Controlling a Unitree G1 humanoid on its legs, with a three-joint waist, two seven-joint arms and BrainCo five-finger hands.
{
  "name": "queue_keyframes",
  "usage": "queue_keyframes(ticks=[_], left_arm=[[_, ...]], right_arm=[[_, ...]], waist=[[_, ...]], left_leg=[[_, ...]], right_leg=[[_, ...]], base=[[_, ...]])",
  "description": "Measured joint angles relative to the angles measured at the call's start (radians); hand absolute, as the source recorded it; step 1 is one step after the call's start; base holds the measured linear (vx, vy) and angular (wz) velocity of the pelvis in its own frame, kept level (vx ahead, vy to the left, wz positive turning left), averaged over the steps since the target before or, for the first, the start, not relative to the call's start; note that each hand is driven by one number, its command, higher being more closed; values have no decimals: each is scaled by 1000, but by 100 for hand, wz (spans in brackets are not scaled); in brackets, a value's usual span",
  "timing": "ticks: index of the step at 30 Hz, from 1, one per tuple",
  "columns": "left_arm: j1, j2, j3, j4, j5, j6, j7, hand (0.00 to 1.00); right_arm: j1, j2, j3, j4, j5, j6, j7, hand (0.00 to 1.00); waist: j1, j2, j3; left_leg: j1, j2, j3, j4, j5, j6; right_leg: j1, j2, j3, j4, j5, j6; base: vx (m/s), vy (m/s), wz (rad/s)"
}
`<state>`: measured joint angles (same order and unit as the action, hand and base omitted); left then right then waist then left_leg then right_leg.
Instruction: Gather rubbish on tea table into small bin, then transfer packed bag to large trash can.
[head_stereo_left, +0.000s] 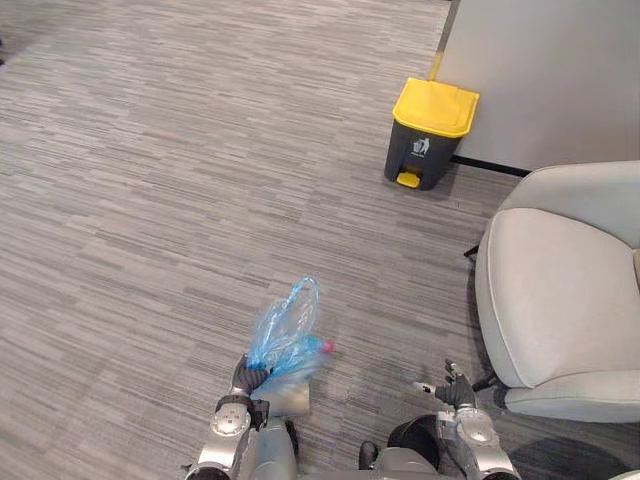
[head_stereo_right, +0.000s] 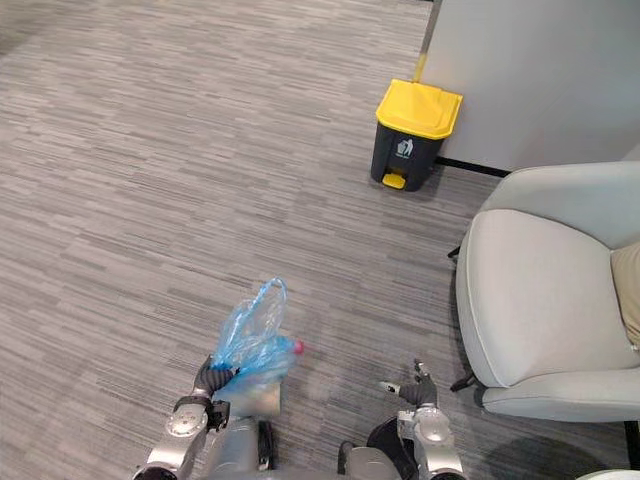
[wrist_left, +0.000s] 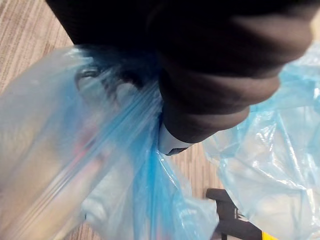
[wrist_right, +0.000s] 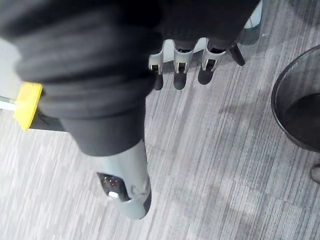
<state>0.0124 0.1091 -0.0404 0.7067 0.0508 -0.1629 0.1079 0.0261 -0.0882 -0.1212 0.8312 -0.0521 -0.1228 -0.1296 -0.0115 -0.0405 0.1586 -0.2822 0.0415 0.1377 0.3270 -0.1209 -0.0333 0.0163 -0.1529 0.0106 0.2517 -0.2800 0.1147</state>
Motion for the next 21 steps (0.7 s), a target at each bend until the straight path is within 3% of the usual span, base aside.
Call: queue_keyframes(ticks=[3, 5, 6, 7, 9, 10, 12, 14, 15, 16, 18, 19, 20, 21], left_arm=[[14, 8, -11, 0, 1, 2, 0, 100], [38, 24, -26, -3, 0, 3, 1, 100], [45, 37, -36, -3, 0, 3, 1, 100], [47, 40, -40, -4, 0, 3, 2, 100], [45, 53, -35, -5, -1, 5, 7, 100], [43, 57, -29, -5, -1, 5, 7, 100], [33, 61, -27, -5, -1, 5, 7, 100], [22, 82, -27, -11, -1, 3, 7, 100], [9, 69, -26, -1, -1, 4, 8, 100], [8, 65, -26, -1, -1, 3, 7, 100], [-6, 57, -28, 2, -1, 3, 7, 100], [-17, 46, -28, 7, -1, 3, 3, 100], [-17, 39, -27, 8, -1, 3, 3, 100], [-10, 23, -27, 8, -1, 3, 1, 100]], right_arm=[[-7, 5, 1, 0, -16, 1, 1, 0], [-17, 5, 1, 0, -33, 3, 1, 0], [-15, 6, 3, 0, -37, 4, 1, 0], [-13, 5, 3, 0, -38, 5, 1, 0], [-23, 1, 6, 0, -43, 12, 1, 0], [-33, -4, 20, 0, -58, 13, 1, 0], [-41, -8, 21, 0, -68, 14, 1, 0], [-34, -9, 23, 0, -76, 16, 0, 0], [-32, -32, 23, 11, -78, 18, -1, 0], [-44, -39, 22, 6, -78, 22, -1, 0], [-61, -41, 18, -3, -77, 20, -1, 0], [-58, -39, 17, -1, -77, 21, -1, 0], [-54, -37, 18, -1, -77, 22, -1, 0], [-39, -34, 21, -10, -77, 22, -1, 0]], waist=[[3, 2, 1], [0, 3, 1], [-4, 2, 1], [-8, 0, 1], [-15, 4, 5], [-27, 25, 17], [-31, 42, 28], [-32, 22, 24], [-35, 44, 34], [-29, 60, 28], [-45, 62, 30], [-53, 62, 31], [-58, 62, 31], [-57, 61, 33]], left_leg=[[48, -25, 60, 3, -59, 28], [123, -29, 90, -10, -92, 50], [154, -26, 97, -10, -107, 55], [183, -23, 104, -15, -122, 59], [252, -7, 113, -39, -149, 54], [309, 21, 117, -74, -153, 48], [357, 49, 121, -103, -153, 47], [404, 44, 118, -120, -161, 15], [434, 61, 102, -117, -192, -36], [433, 84, 104, -114, -185, -52], [432, 102, 81, -82, -143, -108], [406, 124, 55, 4, -116, -142], [380, 137, 34, 81, -98, -145], [318, 162, -5, 269, -23, -153]], right_leg=[[-89, -31, 70, 208, -1, 12], [-183, -43, 77, 445, 50, 93], [-210, -38, 68, 524, 44, 94], [-239, -37, 49, 585, 32, 74], [-325, -20, -43, 649, -16, -3], [-382, 13, -125, 608, -37, -45], [-427, 42, -204, 475, -29, -66], [-438, 68, -247, 194, 123, -96], [-436, 87, -241, 201, 254, -176], [-438, 106, -244, 214, 224, -190], [-429, 115, -260, 236, 162, -201], [-388, 124, -276, 219, 141, -206], [-355, 132, -283, 196, 137, -207], [-270, 150, -287, 133, 136, -207]], base=[[298, 236, -47], [367, 144, -49], [360, 72, -33], [378, 10, -16], [456, -71, -19], [452, -111, -19], [467, -144, -8], [491, -149, 11], [411, -97, -5], [486, -143, -15], [506, -203, 4], [440, -201, 30], [403, -191, 26], [368, -152, 11]])
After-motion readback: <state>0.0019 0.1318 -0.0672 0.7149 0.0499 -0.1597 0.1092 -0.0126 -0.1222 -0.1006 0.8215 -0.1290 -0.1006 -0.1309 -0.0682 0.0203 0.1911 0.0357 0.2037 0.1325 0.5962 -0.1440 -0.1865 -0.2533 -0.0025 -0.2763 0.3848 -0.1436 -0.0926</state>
